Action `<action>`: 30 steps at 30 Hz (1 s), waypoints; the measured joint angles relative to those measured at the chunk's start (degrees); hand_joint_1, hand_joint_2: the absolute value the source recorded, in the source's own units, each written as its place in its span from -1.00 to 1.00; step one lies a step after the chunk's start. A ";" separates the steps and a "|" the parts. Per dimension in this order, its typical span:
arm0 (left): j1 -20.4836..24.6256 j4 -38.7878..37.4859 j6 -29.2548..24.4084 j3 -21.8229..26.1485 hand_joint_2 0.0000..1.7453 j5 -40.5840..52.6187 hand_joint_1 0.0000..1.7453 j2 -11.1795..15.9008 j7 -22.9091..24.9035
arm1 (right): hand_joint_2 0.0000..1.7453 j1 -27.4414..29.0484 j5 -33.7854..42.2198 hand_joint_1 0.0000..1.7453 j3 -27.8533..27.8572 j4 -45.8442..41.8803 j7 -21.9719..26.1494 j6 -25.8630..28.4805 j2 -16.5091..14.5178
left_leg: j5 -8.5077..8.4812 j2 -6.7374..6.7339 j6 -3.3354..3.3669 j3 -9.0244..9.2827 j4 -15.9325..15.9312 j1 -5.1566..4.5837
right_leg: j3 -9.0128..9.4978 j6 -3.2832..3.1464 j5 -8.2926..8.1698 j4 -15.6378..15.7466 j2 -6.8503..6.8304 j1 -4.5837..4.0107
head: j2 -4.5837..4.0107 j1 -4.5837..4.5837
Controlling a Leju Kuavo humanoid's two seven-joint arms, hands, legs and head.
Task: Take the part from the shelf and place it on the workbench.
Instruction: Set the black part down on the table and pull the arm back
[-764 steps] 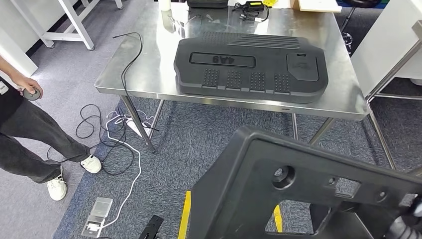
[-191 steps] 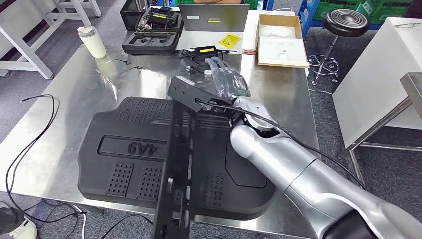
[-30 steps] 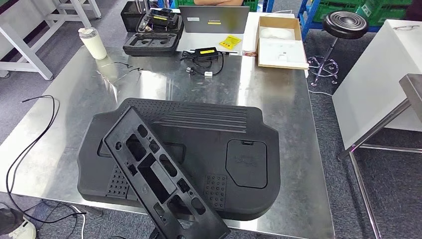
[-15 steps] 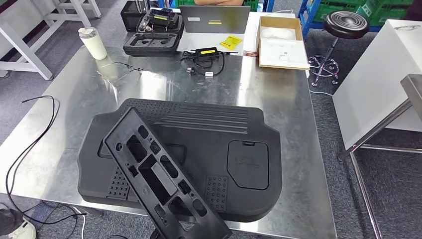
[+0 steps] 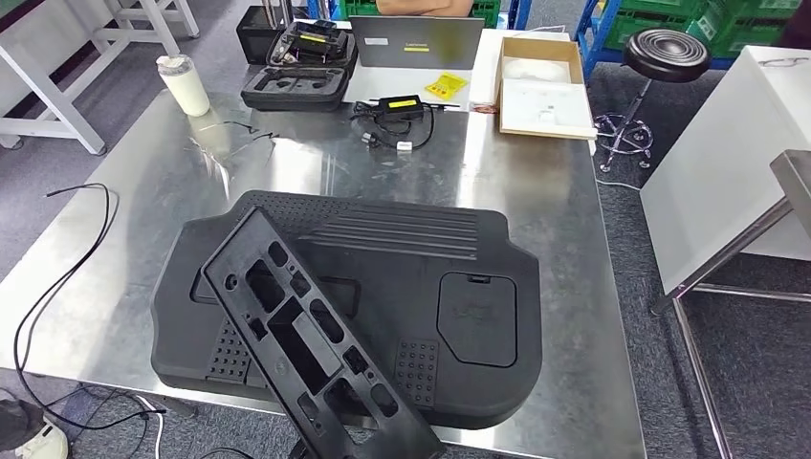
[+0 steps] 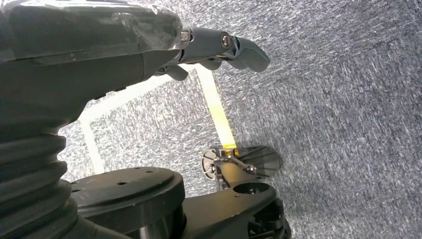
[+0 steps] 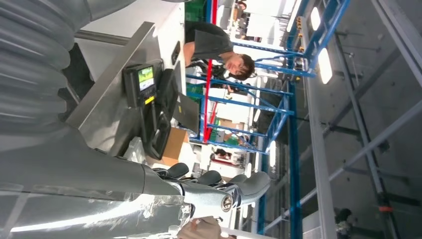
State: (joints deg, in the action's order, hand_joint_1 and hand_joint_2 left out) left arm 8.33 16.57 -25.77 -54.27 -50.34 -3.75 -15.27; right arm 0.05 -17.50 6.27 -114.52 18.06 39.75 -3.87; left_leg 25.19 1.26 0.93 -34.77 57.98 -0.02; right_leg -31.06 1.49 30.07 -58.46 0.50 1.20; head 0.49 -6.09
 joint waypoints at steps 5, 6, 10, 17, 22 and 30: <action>0.01 0.00 0.08 -0.38 1.00 0.00 -1.00 0.01 0.01 | 1.00 -0.06 0.00 -1.00 0.00 0.03 -0.03 -0.01 0.04 | 0.88 -0.04 -1.80 -0.35 1.36 0.29 | 0.17 -2.12 -1.22 1.29 -0.12 -0.43 | -0.01 -0.09; 0.02 0.00 0.08 -0.43 1.00 0.00 -1.00 0.01 0.01 | 1.00 -0.07 0.01 -1.00 -0.01 0.03 -0.03 -0.01 0.05 | 2.52 -0.17 -2.04 -1.11 3.53 0.37 | 0.07 -2.50 -1.49 1.46 -0.30 -0.39 | -0.01 -0.18; -0.03 0.00 0.09 -0.48 1.00 -0.09 -1.00 0.03 0.07 | 1.00 -0.03 0.13 -1.00 -0.03 0.03 -0.02 -0.02 0.07 | 9.46 -0.53 -2.55 -5.38 16.09 0.53 | -0.82 -2.99 -1.97 1.23 -0.88 -0.64 | 0.00 -0.41; 0.06 0.00 -0.23 -0.48 1.00 -0.48 -1.00 0.08 0.05 | 1.00 -0.23 0.64 -1.00 -0.08 0.04 0.09 -0.02 0.12 | 3.99 -0.70 -1.45 3.74 0.45 0.11 | -1.71 -1.76 -2.20 0.25 -1.17 -0.87 | 0.01 -0.37; 0.28 0.00 -0.54 -0.48 1.00 -0.63 -1.00 0.08 0.05 | 1.00 -0.52 0.81 -1.00 -0.13 0.11 0.10 -0.01 0.44 | 2.54 -0.85 0.32 3.24 -0.59 0.33 | -3.87 -0.40 1.64 -4.85 -0.91 -0.49 | 0.00 -0.16; 0.24 0.00 -0.67 -0.48 1.00 -0.71 -1.00 0.08 -1.07 | 1.00 -0.78 0.98 -1.00 -0.13 0.74 0.32 0.01 0.68 | 1.96 -0.84 0.32 1.86 0.17 -0.02 | -0.44 -0.54 0.36 -2.26 -0.78 -0.50 | 0.00 -0.01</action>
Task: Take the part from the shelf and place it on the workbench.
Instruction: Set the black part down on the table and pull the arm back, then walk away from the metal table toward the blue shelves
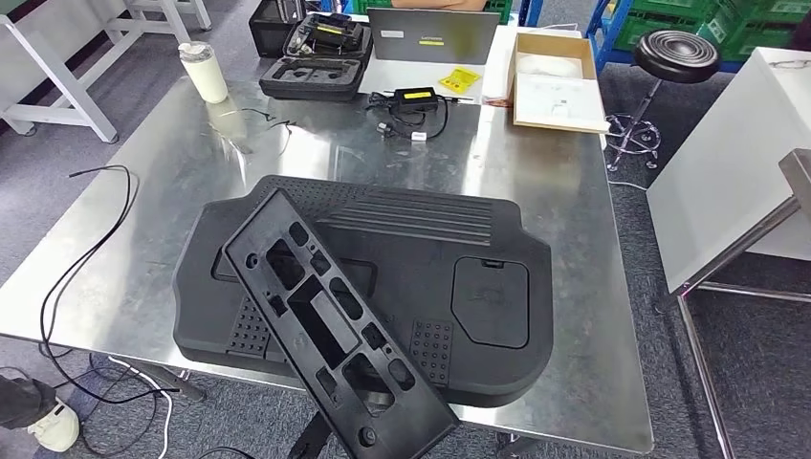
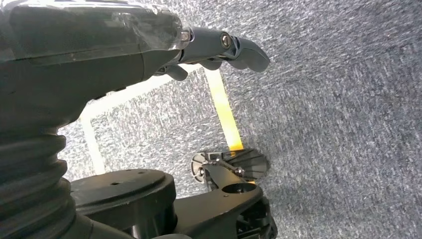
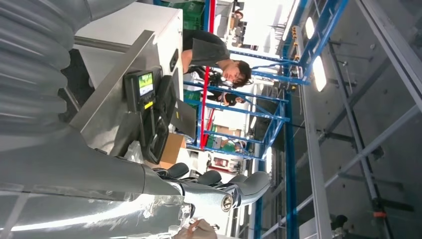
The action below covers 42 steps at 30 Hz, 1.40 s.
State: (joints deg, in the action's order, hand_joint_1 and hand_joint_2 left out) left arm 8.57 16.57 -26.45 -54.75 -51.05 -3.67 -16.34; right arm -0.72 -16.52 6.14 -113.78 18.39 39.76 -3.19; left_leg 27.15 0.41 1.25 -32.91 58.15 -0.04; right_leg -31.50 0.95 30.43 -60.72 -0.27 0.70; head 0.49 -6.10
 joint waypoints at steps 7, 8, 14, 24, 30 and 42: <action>0.04 0.00 -0.02 -0.02 1.00 -0.07 -1.00 -0.02 -0.06 | 1.00 -0.29 0.04 -1.00 -0.08 0.11 0.10 -0.02 0.16 | 2.96 -0.02 -2.06 -2.11 4.56 0.13 | 0.79 -1.96 -1.80 4.01 -0.29 -0.02 | -0.01 -0.35; 0.02 0.00 -0.02 -0.02 1.00 -0.08 -1.00 -0.02 -0.06 | 1.00 -0.31 0.04 -1.00 -0.10 0.13 0.10 -0.02 0.16 | 5.15 -0.03 -2.29 -3.47 8.09 0.21 | 0.55 -2.14 -1.94 3.98 -0.40 -0.08 | -0.01 -0.47; -0.02 0.00 -0.02 -0.02 1.00 -0.08 -1.00 0.00 -0.07 | 1.00 -0.32 0.04 -1.00 -0.11 0.28 0.08 -0.04 0.18 | 4.50 -0.04 -2.71 -1.17 7.78 0.91 | -0.92 -1.99 -2.17 2.70 -0.57 -0.06 | 0.00 -0.64; 0.15 0.00 0.02 -0.03 1.00 0.04 -1.00 -0.02 -0.10 | 1.00 -0.50 0.02 -1.00 -0.13 0.34 0.05 0.00 0.41 | 0.74 -0.19 0.37 0.52 0.00 0.41 | -5.96 0.73 4.48 -8.17 -0.29 0.23 | 0.00 -0.12; 0.06 0.00 0.36 -0.04 1.00 0.19 -1.00 -0.01 -0.44 | 1.00 -0.48 -0.25 -1.00 -0.13 0.45 -0.19 0.00 0.42 | -0.05 -0.16 0.14 -0.52 0.33 -0.05 | -0.55 0.10 1.01 -1.88 -0.21 0.05 | -0.01 -0.07; -0.21 0.00 0.42 -0.04 1.00 0.07 -1.00 0.00 -0.86 | 1.00 -0.55 -0.30 -1.00 -0.43 0.45 -0.34 -0.02 0.42 | 8.41 -0.15 -2.78 -5.99 16.09 0.53 | -0.47 -2.35 -2.23 3.40 -0.58 -0.22 | -0.01 -0.39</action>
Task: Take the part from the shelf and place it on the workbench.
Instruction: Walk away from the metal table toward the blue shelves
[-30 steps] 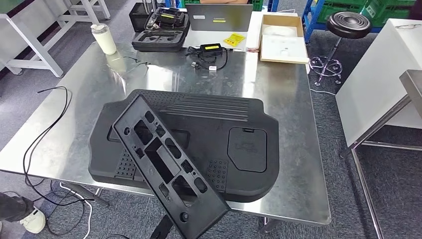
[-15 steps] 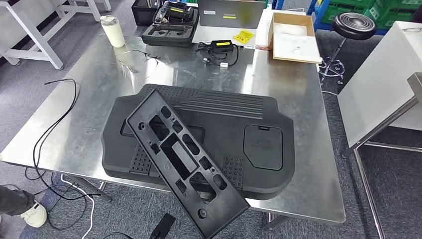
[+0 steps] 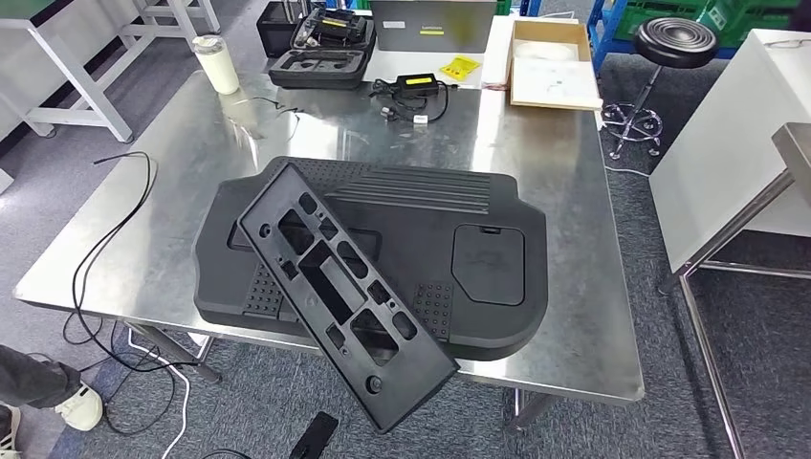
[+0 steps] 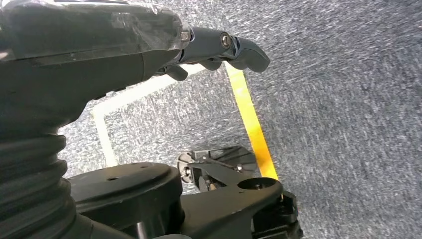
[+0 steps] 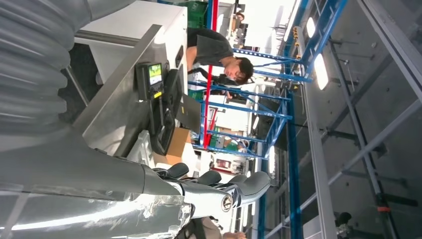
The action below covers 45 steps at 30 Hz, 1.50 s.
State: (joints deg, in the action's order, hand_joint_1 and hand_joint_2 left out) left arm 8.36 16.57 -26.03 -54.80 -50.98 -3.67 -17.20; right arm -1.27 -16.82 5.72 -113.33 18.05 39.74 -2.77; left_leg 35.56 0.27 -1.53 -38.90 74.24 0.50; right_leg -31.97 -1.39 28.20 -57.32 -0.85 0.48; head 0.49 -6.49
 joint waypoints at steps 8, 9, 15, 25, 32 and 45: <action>-0.08 0.00 0.03 0.00 1.00 -0.13 -1.00 0.00 -0.11 | 1.00 0.00 -0.15 -1.00 -0.04 0.00 -0.15 0.02 0.01 | -6.16 -0.02 1.59 8.05 -15.68 -0.11 | -1.27 2.08 -0.52 -1.26 0.13 0.03 | 0.01 0.04; -0.05 0.00 0.04 0.00 1.00 -0.14 -1.00 0.00 -0.11 | 1.00 0.01 -0.16 -1.00 -0.05 0.00 -0.17 0.02 0.01 | -6.55 -0.08 2.06 7.94 -15.96 -0.10 | -1.52 2.38 0.05 -1.78 0.17 0.16 | 0.01 0.11; -0.09 -0.01 0.13 0.00 1.00 -0.20 -1.00 0.00 -0.11 | 1.00 0.28 -0.16 -1.00 -0.10 0.02 -0.29 0.07 0.06 | -8.24 -0.30 3.16 6.04 -16.36 -0.30 | -6.88 3.17 8.49 -16.65 0.31 0.41 | 0.01 0.50; -0.05 -0.01 0.15 0.00 1.00 -0.74 -1.00 0.00 -0.20 | 1.00 0.06 -0.49 -1.00 -0.22 0.02 -0.39 0.08 0.13 | -7.78 -0.19 0.76 4.22 -13.95 -0.32 | 2.05 0.79 1.16 0.48 0.32 0.01 | 0.00 0.37; -0.13 -0.02 0.15 0.00 1.00 -0.78 -1.00 0.00 -0.20 | 1.00 -0.01 -0.50 -1.00 -0.38 0.09 -0.34 0.08 0.13 | -1.99 -0.15 0.18 2.68 -3.93 -0.09 | -0.40 0.06 -0.05 -0.38 0.03 -0.19 | 0.01 0.08; 0.02 -0.02 0.15 0.00 1.00 -0.86 -1.00 0.00 -0.20 | 1.00 0.12 -0.17 -1.00 -0.45 0.20 -0.25 0.08 0.30 | -8.19 -0.38 3.33 6.34 -16.55 -0.44 | -6.96 3.12 8.45 -16.18 0.50 0.30 | 0.00 0.49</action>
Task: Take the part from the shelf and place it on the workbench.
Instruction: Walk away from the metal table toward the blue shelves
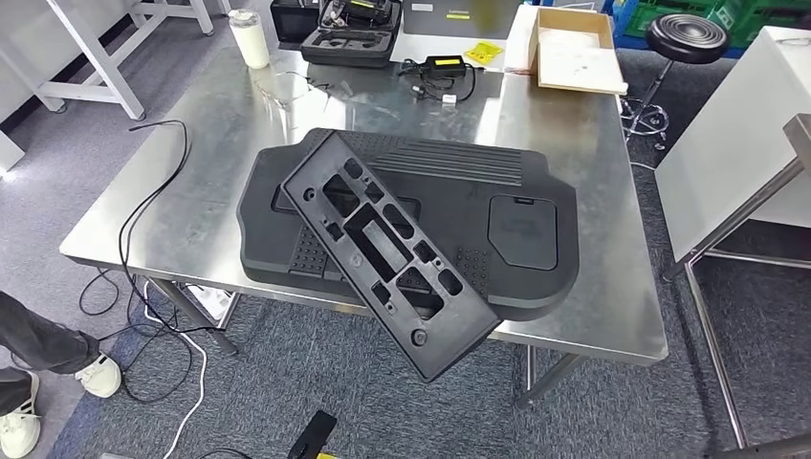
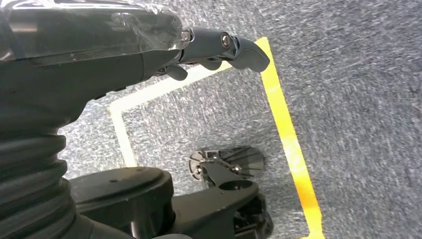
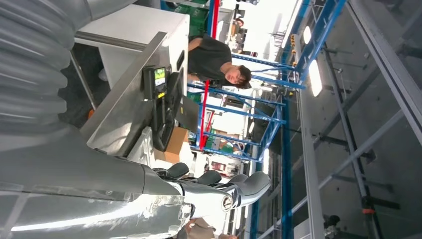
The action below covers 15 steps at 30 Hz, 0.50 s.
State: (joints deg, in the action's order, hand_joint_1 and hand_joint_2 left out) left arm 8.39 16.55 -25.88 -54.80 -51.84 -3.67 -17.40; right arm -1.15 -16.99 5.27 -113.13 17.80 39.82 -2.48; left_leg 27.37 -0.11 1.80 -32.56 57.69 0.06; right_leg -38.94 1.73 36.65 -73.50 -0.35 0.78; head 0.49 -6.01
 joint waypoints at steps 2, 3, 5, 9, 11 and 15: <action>-0.05 0.00 0.00 0.00 1.00 0.00 -1.00 0.00 0.00 | 1.00 0.01 0.03 -1.00 0.00 0.06 0.01 0.00 0.01 | -0.34 0.01 -0.16 -0.57 0.21 -0.01 | 2.42 0.01 -2.05 2.99 0.00 0.10 | -0.01 -0.01; -0.05 0.00 0.00 0.00 1.00 0.01 -1.00 0.00 0.00 | 1.00 -0.01 0.03 -1.00 0.00 0.07 0.01 0.00 0.02 | -0.45 0.02 -0.27 -0.72 0.34 0.00 | 4.90 -0.09 -3.87 7.08 0.00 0.14 | 0.00 0.01; -0.01 0.00 0.00 0.00 1.00 0.02 -1.00 0.00 0.00 | 1.00 -0.08 0.03 -1.00 0.00 0.07 0.01 0.00 0.03 | -0.64 0.04 -0.73 -1.03 0.70 -0.18 | 8.70 -0.41 -5.99 14.19 0.05 -0.03 | 0.01 -0.04; 0.03 0.00 0.00 0.00 1.00 0.02 -1.00 0.00 -0.01 | 1.00 -0.12 0.03 -1.00 0.00 0.07 0.04 0.00 0.03 | -1.04 0.05 -2.01 -1.50 1.12 -0.09 | 9.09 -1.52 -6.86 16.32 0.11 -0.32 | 0.01 -0.16; 0.02 0.00 0.00 0.00 1.00 0.02 -1.00 0.00 -0.01 | 1.00 -0.15 0.03 -1.00 -0.01 0.07 0.05 0.00 0.03 | 1.26 0.13 -2.55 -2.56 3.91 0.05 | 8.69 -2.35 -7.54 16.61 -0.11 -0.18 | 0.00 -0.31; -0.12 0.00 0.00 0.00 1.00 0.02 -1.00 0.00 0.00 | 1.00 -0.15 0.03 -1.00 -0.02 0.08 0.05 0.00 0.03 | 8.71 0.15 -3.18 -7.07 16.94 0.20 | 7.06 -2.96 -8.54 16.38 -0.37 -0.32 | 0.01 -0.57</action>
State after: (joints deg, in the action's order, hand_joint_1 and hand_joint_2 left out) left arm 8.27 16.55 -25.88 -54.80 -51.82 -3.67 -17.40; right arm -1.30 -16.96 5.25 -113.05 17.85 39.82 -2.45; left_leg 36.08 0.04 -1.38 -39.63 74.63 0.26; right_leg -31.88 -1.23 28.11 -57.13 -0.72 0.47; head 0.49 -6.57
